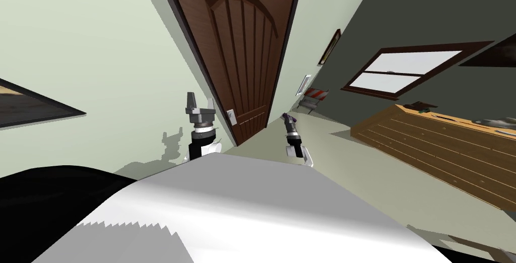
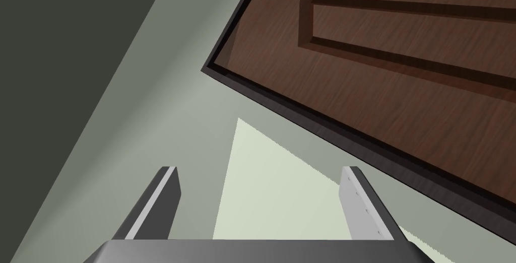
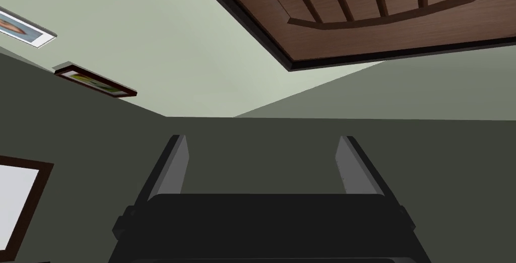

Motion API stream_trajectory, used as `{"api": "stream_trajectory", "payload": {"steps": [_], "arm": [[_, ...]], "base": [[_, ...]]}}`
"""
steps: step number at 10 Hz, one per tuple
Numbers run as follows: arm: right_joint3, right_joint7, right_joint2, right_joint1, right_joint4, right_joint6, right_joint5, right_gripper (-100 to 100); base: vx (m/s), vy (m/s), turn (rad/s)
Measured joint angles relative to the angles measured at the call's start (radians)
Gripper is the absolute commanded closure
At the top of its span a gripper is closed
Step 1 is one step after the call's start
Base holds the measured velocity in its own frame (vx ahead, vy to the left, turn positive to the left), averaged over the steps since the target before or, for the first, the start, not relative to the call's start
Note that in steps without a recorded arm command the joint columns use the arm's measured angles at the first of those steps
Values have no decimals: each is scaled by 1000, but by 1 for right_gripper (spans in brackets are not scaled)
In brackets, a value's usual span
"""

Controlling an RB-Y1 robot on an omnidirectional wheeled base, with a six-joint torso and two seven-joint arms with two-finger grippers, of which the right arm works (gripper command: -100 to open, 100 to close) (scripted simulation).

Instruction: Pull the door open

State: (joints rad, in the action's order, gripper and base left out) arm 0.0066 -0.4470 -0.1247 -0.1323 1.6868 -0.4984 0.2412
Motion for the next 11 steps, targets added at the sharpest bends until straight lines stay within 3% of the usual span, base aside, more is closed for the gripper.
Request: {"api": "stream_trajectory", "payload": {"steps": [5, 11], "arm": [[-10, -37, -11, 48, -82, -3, 36, -100], [-19, -86, -10, 109, -190, -16, 77, -100]], "base": [[-8, -9, 74], [-13, -1, 76]]}}
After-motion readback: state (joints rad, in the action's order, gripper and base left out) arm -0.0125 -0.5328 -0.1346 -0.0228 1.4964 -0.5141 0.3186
